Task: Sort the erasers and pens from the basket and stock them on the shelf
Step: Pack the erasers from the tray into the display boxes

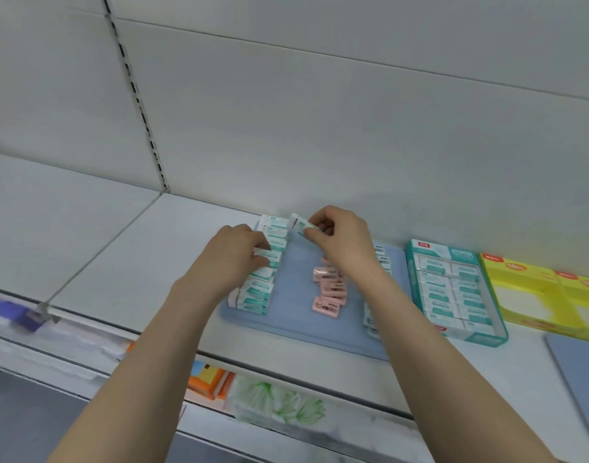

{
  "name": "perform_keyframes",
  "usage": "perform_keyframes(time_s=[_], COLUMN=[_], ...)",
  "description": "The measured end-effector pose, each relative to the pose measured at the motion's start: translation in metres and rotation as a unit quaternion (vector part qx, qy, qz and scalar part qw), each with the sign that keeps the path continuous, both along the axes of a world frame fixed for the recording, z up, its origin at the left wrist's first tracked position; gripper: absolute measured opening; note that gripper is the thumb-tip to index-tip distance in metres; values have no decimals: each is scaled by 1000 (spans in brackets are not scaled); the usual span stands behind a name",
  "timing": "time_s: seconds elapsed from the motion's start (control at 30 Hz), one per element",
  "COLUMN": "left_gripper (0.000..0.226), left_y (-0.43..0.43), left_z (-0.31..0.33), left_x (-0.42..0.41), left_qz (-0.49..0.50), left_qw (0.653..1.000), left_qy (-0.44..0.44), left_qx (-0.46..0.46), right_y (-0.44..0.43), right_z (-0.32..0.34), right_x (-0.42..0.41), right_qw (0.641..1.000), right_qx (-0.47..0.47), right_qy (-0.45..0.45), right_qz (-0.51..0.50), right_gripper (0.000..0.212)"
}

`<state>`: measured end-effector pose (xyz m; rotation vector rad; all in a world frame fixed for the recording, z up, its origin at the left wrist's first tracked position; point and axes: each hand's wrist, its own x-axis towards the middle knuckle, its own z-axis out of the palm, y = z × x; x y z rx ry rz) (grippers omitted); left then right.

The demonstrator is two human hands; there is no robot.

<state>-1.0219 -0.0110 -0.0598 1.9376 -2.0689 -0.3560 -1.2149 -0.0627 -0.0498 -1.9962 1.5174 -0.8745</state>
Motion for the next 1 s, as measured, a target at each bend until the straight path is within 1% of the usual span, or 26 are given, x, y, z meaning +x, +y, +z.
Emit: perform_keyframes(time_s=[0.07,0.13,0.2,0.3,0.37,0.47,0.53,0.6,0.7,0.8,0.9,1.0], left_gripper=[13,10,10,10,14,19,20,21,23,25,25,25], left_y=[-1,0,-3,-14,-20,-22,-23,-23,-21,-20,-19,-18], left_z=[6,11,16,20,20,18,15,14,11,9,7,10], left_x=[-4,-14,-32,-68,-94,-128,-143,-153,-158,-158,-159,-166], left_qz=[-1,4,0,-31,-54,-71,-76,-76,-81,-72,-63,-70], left_qw=[999,996,989,979,973,965,959,956,952,950,948,947], left_qy=[18,50,100,174,209,243,267,278,292,300,310,314], left_qx=[-35,-79,-112,-102,-84,-69,-60,-51,-37,-33,-25,-11], right_y=[2,7,11,17,22,29,32,32,29,28,28,29], right_z=[4,9,12,12,13,9,1,-8,-14,-21,-27,-24], right_x=[-21,-46,-79,-138,-173,-206,-210,-206,-199,-193,-188,-190], right_qw=[999,998,996,987,983,988,990,990,988,984,980,975], right_qx=[-10,-22,-30,-29,-21,34,85,100,84,49,1,6], right_qy=[-27,-39,-60,-94,-93,-32,12,39,86,141,151,188], right_qz=[-21,-40,-66,-124,-156,-147,-109,-90,-94,-102,-133,-121], right_gripper=[7,7,7,12,13,12,15,18,13,25,26,32])
